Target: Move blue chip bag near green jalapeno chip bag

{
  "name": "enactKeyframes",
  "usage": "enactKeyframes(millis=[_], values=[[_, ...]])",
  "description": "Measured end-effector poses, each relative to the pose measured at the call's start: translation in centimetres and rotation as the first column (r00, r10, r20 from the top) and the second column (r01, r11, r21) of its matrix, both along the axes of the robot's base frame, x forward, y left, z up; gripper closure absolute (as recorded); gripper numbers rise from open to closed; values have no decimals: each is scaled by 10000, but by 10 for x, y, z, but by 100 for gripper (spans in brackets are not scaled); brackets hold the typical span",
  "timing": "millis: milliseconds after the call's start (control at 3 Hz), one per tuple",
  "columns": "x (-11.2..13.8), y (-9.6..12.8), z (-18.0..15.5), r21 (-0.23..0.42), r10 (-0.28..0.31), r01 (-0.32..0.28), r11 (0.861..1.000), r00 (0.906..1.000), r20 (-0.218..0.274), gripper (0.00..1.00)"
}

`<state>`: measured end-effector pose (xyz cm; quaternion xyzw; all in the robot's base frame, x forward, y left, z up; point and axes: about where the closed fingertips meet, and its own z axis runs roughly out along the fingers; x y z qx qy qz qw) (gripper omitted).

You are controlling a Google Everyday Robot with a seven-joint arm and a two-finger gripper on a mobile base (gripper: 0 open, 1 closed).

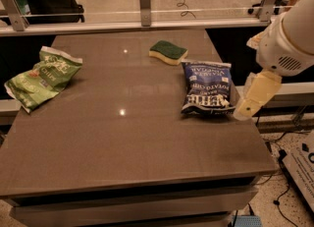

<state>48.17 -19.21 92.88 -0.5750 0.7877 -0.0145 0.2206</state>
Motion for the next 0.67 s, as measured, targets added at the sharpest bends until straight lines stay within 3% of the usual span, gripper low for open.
enactKeyframes(millis=[333, 667], values=[[26, 29, -27, 670, -69, 44, 9977, 9993, 367, 0], [41, 55, -55, 988, 24, -64, 9951, 9992, 401, 0]])
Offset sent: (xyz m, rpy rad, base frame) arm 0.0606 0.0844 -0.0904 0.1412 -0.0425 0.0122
